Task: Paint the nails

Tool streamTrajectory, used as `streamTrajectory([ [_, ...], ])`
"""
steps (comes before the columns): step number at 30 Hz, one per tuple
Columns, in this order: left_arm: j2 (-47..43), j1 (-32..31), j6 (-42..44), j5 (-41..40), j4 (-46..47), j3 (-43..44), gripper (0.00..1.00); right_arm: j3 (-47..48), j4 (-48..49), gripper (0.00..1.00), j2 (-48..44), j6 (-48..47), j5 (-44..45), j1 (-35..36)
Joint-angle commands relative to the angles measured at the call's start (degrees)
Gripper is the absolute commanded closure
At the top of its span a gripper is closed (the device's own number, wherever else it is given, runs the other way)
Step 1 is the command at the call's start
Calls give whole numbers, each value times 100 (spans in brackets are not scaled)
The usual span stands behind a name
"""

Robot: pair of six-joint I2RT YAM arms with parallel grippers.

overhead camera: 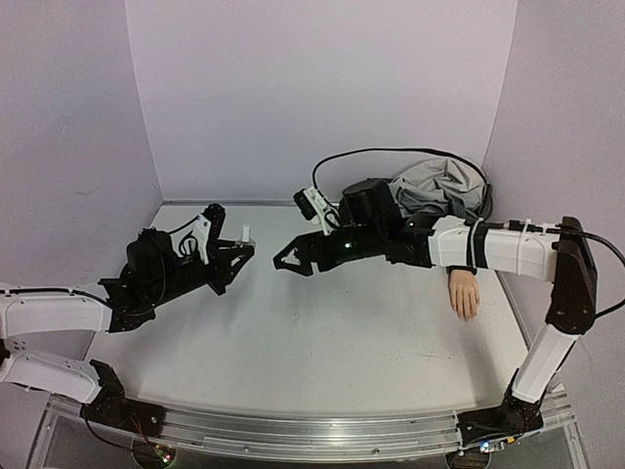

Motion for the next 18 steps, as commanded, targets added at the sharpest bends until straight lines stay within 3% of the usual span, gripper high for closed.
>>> streamTrajectory([
  [1,-1,-307,740,-1579,-83,23,100,706,-134,22,-32,1217,569,2],
  [11,399,-678,956,-2038,-157,241,100,2455,-1048,37,1075,1713,977,202],
  [18,511,-727,908,-2046,-265,351,100,2900,-1300,44,1409,1578,1046,380],
])
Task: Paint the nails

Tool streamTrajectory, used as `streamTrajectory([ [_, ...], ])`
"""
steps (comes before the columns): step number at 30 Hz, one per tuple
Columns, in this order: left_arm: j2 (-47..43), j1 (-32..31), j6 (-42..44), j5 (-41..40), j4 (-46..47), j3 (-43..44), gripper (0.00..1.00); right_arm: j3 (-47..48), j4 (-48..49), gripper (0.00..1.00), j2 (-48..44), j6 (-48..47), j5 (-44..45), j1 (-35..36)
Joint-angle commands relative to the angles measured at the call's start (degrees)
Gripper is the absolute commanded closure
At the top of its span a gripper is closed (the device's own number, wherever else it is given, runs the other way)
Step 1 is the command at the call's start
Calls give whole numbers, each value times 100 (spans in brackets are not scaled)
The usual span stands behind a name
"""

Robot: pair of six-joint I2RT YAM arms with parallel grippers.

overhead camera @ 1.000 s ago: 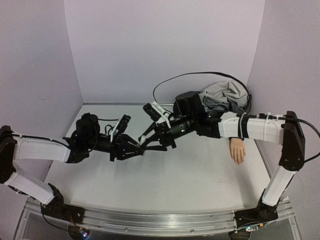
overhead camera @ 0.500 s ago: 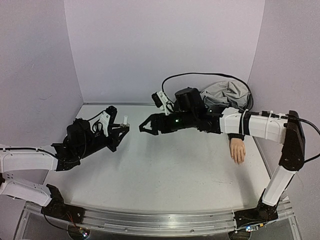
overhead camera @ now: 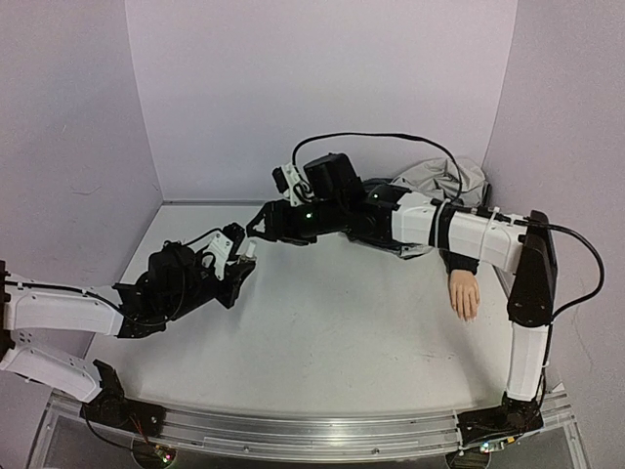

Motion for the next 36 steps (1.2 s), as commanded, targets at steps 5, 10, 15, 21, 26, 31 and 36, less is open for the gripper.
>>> streamTrajectory([
  [5,151,-70,-2,-141,-51,478,100,404,-215,59,211,-70,102,150],
  [10,183,-92,-29,-108,-196,582,100,393,-216,64,308,-100,11,157],
  [15,207,-88,-31,-61,-267,640,100,377,-215,78,330,-208,-17,162],
  [21,134,-83,-322,353,-422,691,100,311,-207,86,303,-533,-409,157],
  [26,-454,247,-1033,3425,-490,593,100,-32,-137,100,-21,-2087,-2064,84],
  [31,-627,561,-1773,7510,-330,892,100,-1170,-220,100,-685,-4359,-5117,82],
  [36,-378,545,-2238,7820,-313,1162,100,-1515,-328,100,-875,-4631,-4878,83],
])
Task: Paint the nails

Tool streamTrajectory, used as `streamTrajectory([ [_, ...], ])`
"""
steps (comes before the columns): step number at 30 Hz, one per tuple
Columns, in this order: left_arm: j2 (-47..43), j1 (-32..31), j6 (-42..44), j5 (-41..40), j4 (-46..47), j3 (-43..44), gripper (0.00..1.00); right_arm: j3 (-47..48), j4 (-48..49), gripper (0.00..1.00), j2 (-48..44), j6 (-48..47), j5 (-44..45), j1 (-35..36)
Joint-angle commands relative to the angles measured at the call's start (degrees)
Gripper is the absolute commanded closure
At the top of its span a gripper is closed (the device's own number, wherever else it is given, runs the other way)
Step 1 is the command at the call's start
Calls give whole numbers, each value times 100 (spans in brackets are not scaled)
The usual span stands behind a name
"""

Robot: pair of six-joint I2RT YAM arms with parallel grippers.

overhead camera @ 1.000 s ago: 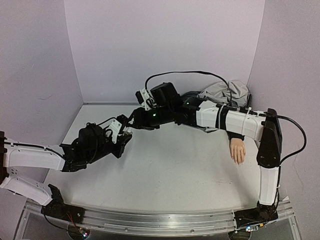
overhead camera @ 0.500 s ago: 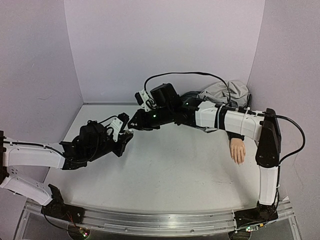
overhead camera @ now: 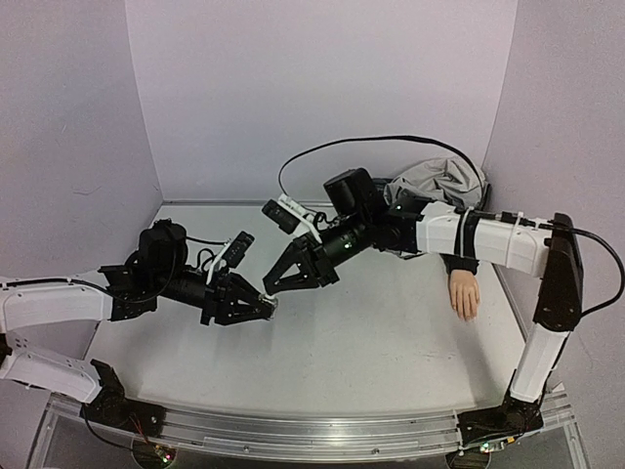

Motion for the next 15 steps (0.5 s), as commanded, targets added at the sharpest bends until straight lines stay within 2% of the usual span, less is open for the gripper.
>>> streamTrajectory([
  [1,-92,-58,-362,1258,909,533,100,-280,7,100,-144,-951,-590,182],
  [4,-185,-58,-56,-3,832,424,100,-214,69,99,-148,-676,170,178],
  [9,-323,-75,627,-2987,340,354,100,-135,130,81,-309,162,2988,177],
  [10,-344,-78,702,-3554,304,301,100,-142,124,72,-389,341,3561,169],
  [12,-384,-82,793,-4410,308,187,100,-196,130,48,-573,589,4184,174],
  [15,-278,-87,941,-5141,311,126,100,-408,266,9,-836,1115,4964,175],
])
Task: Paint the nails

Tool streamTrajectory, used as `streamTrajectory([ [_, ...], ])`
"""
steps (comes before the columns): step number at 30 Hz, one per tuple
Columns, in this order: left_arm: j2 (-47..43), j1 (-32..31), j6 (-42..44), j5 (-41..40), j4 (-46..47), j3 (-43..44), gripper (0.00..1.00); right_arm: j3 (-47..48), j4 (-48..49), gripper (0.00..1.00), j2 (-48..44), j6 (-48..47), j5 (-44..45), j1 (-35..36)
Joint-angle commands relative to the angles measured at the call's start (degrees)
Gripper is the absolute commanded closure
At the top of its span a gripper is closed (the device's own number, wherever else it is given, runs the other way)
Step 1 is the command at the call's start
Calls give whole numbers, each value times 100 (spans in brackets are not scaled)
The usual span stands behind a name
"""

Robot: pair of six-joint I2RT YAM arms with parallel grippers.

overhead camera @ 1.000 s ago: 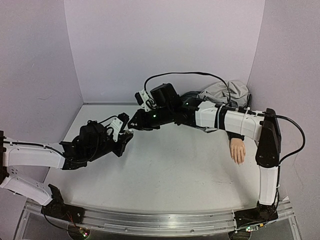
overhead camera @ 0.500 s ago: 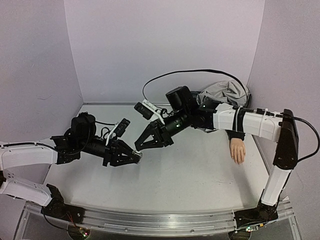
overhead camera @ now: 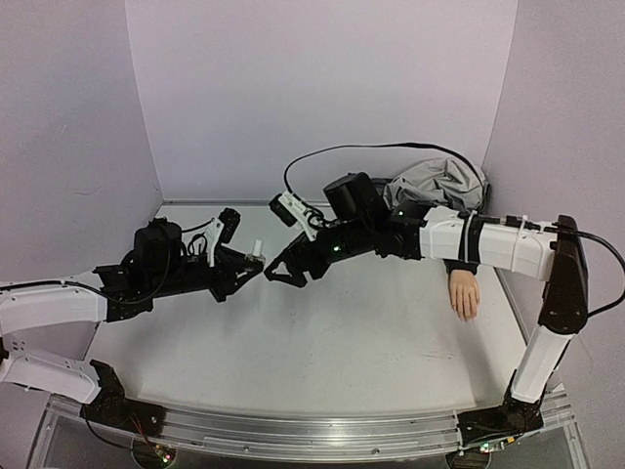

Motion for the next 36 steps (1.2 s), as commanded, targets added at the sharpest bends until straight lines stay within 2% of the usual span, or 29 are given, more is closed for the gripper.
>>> streamTrajectory([
  [1,-61,-10,436,-1904,426,47,100,-228,166,3,-658,956,2023,38],
  [5,88,-6,468,-1917,429,93,100,-430,427,2,-683,1772,2447,34],
  [9,247,-14,341,-1732,429,162,100,-425,524,2,-595,2401,2466,49],
  [13,419,-85,284,-1612,433,230,100,-379,826,3,-409,2870,1868,52],
  [16,525,-172,315,-1608,446,285,100,-230,917,8,-185,3023,1498,63],
  [21,685,-302,440,-1608,446,349,100,61,959,12,113,3119,1393,157],
  [28,784,-326,448,-1619,462,385,100,336,957,32,502,3141,1249,245],
  [33,799,-339,490,-1573,464,382,100,427,957,59,616,3114,1204,242],
  [36,775,-340,492,-1573,464,364,100,424,966,67,629,3073,1140,245],
])
